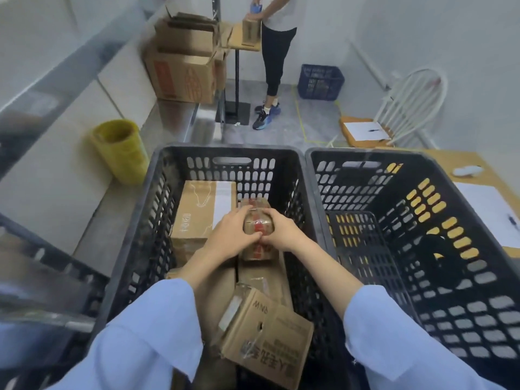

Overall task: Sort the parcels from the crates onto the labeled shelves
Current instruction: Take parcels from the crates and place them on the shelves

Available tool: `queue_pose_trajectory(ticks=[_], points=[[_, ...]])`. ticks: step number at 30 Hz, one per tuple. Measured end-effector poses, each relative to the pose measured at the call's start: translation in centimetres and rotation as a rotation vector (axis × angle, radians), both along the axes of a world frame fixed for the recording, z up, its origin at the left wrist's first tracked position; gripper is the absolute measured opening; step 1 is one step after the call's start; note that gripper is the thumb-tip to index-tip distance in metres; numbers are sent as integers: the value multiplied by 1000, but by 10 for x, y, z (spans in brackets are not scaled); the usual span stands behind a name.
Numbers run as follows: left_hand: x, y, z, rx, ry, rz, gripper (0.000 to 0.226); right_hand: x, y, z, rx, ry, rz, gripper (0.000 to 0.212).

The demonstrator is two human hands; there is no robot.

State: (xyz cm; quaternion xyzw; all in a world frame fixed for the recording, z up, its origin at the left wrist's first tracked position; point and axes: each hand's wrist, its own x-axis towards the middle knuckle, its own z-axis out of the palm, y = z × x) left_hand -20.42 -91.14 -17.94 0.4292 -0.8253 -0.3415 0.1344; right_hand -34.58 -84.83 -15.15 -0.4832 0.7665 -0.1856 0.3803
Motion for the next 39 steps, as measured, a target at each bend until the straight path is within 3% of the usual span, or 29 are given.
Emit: queue_pose_trajectory(ticks=[11,22,26,29,34,39], points=[[11,7,25,-26,143,87,54,4,14,21,-172,-47,-16,69],[25,61,73,40,317,301,43,6,62,66,-448,33,104,60],[27,97,91,60,378,389,45,3,88,80,-524,23,183,59],[30,130,105,-50,391,448,57,1,107,92,-583,-11,236,58],[43,188,122,-212,480,536,78,6,133,107,-655,-137,368,56],[59,239,135,-249,503,599,78,21,159,114,-628,-376,503,68]])
